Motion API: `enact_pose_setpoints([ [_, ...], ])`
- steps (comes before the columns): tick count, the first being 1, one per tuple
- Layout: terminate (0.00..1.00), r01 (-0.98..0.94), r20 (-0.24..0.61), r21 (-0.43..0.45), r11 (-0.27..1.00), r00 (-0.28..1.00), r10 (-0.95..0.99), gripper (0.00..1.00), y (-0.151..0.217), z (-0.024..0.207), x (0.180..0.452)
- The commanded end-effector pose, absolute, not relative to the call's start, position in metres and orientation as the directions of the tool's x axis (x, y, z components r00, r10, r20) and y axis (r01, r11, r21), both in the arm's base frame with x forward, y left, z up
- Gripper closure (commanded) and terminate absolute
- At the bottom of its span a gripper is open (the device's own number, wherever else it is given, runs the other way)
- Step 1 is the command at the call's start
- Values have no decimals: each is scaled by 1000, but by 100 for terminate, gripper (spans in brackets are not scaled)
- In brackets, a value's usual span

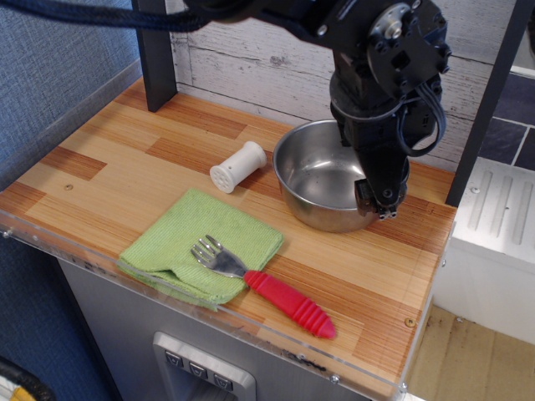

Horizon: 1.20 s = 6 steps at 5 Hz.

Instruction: PICK UP THE SPOON AND KEEP ANOTHER SIDE OF THE TABLE

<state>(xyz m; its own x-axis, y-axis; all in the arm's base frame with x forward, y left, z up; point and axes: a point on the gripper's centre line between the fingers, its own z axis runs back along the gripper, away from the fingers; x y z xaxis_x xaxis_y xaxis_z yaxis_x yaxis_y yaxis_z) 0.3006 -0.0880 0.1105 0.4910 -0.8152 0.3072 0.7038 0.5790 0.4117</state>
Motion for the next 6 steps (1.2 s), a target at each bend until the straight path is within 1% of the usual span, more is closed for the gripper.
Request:
enact_pose_setpoints([
  [1, 0, 704, 307, 412, 579, 491, -815, 0, -88, 111, 301],
  [2, 0, 750, 299, 459, 477, 374, -878, 0, -81, 113, 290],
  [3, 0, 778, 273, 499, 382, 277, -921, 0, -73, 118, 275],
  [4, 0, 807, 247, 515, 288, 183, -952, 0, -60, 118, 260],
  [5, 0, 846, 189, 501, 182, 98, -977, 0, -50, 112, 247],
  [6, 0, 871, 122, 488, 60, 0, -993, 0, -48, 104, 237],
])
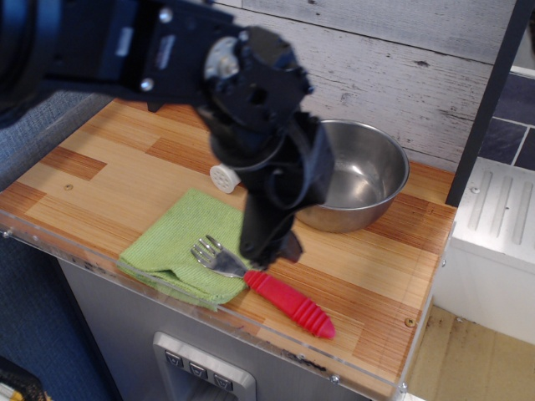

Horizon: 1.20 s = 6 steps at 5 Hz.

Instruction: PICK UP THE SPOON AND KEEP ANOTHER SIDE OF THE TABLE

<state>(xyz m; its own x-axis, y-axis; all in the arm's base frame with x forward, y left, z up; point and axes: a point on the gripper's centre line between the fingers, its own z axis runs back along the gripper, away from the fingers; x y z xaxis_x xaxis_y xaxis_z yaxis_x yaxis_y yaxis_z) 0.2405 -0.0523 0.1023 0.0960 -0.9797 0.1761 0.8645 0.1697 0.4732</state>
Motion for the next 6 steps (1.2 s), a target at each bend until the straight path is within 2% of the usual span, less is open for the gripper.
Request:
enact_pose_setpoints([
  [1, 0, 870, 25, 493, -29, -47, -999, 0, -44, 96, 229],
  [3, 0, 893, -52, 445, -68, -49, -997, 0, -41, 64, 225],
  [6, 0, 928, -66, 367, -66, -45, -997, 0, -54, 36, 244],
])
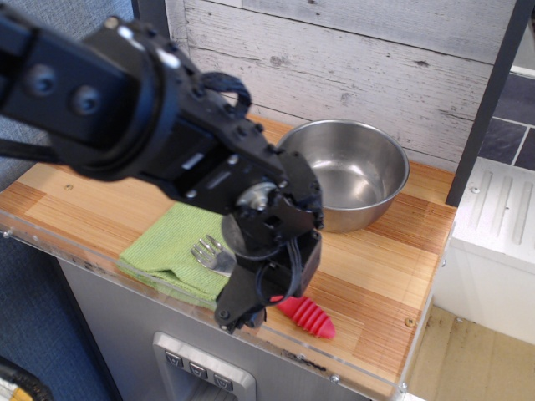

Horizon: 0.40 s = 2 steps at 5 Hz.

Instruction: PICK UP THE SPOON AND KEEP ANOTHER SIDE OF THE TABLE

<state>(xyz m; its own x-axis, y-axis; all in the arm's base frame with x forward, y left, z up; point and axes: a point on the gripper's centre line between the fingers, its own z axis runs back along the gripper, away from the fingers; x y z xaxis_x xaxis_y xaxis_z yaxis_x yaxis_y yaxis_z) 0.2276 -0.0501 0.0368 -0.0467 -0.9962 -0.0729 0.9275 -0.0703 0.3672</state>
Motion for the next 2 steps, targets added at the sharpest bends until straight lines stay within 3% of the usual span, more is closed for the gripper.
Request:
enact_pose_setpoints([
  [1, 0, 936, -61, 348, -47, -28, -998, 0, -58, 32, 257],
  [2, 0, 941, -63, 335, -41, -22, -998, 0, -58, 27, 264],
])
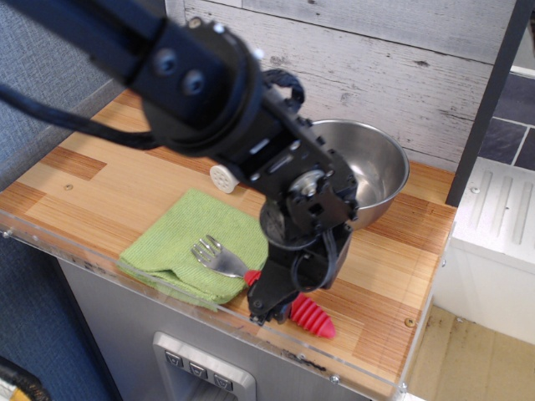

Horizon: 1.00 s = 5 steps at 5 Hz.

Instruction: PICK UP THE SPOON AND KEEP ANOTHER SIDE OF THE TABLE

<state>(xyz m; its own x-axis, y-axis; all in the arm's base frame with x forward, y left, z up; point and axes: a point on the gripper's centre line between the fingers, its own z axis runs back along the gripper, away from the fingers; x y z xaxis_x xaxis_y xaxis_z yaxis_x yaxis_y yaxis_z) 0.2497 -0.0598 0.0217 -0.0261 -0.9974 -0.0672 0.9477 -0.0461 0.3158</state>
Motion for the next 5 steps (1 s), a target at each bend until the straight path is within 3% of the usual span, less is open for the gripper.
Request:
enact_pose_setpoints([
  [1, 0, 943, -79, 331, -40, -14, -997, 100, -55, 21, 266],
  [5, 0, 930, -75, 363, -51, -26, -997, 100, -61, 30, 255],
])
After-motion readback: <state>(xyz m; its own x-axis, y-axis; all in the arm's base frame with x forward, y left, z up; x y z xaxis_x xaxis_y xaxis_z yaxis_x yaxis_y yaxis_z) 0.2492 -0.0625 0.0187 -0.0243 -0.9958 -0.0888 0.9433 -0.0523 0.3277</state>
